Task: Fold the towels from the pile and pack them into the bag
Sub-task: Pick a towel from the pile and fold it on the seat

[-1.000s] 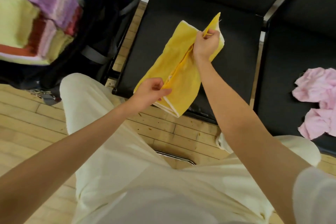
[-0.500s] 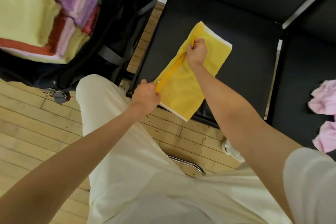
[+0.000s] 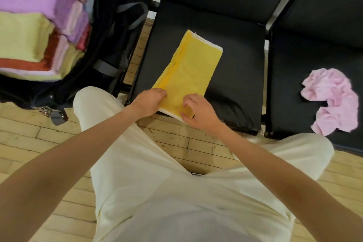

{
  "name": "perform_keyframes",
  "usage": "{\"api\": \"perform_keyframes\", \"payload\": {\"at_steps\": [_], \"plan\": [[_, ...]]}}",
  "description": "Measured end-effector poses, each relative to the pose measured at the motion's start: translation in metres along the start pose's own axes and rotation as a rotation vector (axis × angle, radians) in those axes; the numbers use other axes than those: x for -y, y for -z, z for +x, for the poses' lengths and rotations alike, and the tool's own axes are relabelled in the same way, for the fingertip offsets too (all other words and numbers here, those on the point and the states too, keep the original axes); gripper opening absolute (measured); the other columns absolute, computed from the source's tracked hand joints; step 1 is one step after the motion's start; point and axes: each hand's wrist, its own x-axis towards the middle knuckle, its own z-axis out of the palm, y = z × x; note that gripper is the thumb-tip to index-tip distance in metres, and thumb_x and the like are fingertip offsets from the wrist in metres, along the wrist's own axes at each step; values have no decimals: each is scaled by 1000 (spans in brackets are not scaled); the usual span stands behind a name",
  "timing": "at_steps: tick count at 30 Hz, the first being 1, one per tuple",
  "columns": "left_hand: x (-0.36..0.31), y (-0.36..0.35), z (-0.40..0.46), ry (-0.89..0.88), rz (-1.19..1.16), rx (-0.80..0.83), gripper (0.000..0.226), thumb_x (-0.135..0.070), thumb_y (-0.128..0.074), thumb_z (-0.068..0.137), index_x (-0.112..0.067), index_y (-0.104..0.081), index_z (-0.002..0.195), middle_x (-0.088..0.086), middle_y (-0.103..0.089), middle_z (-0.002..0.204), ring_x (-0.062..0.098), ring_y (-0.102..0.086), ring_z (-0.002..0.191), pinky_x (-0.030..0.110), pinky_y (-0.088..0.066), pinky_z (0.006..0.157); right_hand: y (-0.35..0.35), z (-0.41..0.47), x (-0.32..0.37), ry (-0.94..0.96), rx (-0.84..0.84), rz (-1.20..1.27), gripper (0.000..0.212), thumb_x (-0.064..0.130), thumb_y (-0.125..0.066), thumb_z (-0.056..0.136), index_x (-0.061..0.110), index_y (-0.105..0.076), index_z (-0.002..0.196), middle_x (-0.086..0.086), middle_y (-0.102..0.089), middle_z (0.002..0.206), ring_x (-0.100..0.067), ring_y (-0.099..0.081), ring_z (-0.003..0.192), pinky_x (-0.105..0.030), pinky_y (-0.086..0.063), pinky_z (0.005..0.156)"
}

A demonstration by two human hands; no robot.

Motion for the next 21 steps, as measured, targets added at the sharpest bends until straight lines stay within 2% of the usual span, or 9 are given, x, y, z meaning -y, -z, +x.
{"api": "perform_keyframes", "payload": {"at_steps": [2,5,10,13,15,17,19,21], "plan": [[-3,-1,-2,27,-56,13,37,-8,-48,92,-8,-53,129,10,-56,131,30,-54,116,42,-45,96,-7,-18,0,56,104,-92,40,28,-82,64,7,-64,94,-9,-64,112,-28,-61,102,-36,-50,87],[-6,-4,-7,47,-79,25,41,-9,-49,92,-9,-48,134,11,-51,137,29,-50,123,41,-41,102,-12,-32,-2,27,223,-161,59,21,-89,54,7,-66,106,-13,-60,127,-31,-57,117,-45,-45,97],[-18,1,-20,61,8,157,65,-11,-57,86,-8,-32,146,9,-31,153,25,-32,139,37,-30,112,-11,-35,1,32,196,-199,44,1,-78,67,6,-65,109,-14,-57,131,-32,-56,119,-46,-46,99],[-20,-1,-25,74,72,199,77,-25,-65,80,-9,-29,147,5,-25,155,24,-32,139,38,-36,108,-2,-33,7,-76,225,-96,39,0,-57,87,5,-55,126,-12,-50,139,-29,-47,128,-41,-38,107],[-20,-4,-26,86,94,184,83,-38,-67,78,-12,-29,147,2,-25,156,23,-35,137,40,-40,105,12,-32,9,-246,253,43,36,7,-46,95,10,-47,131,-11,-56,127,-27,-53,114,-37,-43,94],[-21,-6,-27,60,101,132,83,-47,-70,77,-13,-35,144,2,-35,151,23,-41,133,41,-43,102,25,-35,11,-309,205,222,23,12,-42,99,12,-46,121,-5,-61,97,-21,-58,82,-33,-45,69],[-23,-7,-28,5,122,64,64,-43,-68,80,-14,-47,133,4,-52,134,24,-52,118,40,-49,91,34,-41,8,-331,152,404,9,13,-43,99,10,-44,108,1,-54,76,-14,-47,59,-29,-36,56],[-27,-7,-28,-9,69,-1,36,-31,-62,86,-16,-57,117,3,-62,111,24,-59,100,40,-52,78,40,-48,3,-408,99,566,4,11,-46,98,10,-43,97,-7,-48,71,-11,-38,58,-27,-34,57]]}}
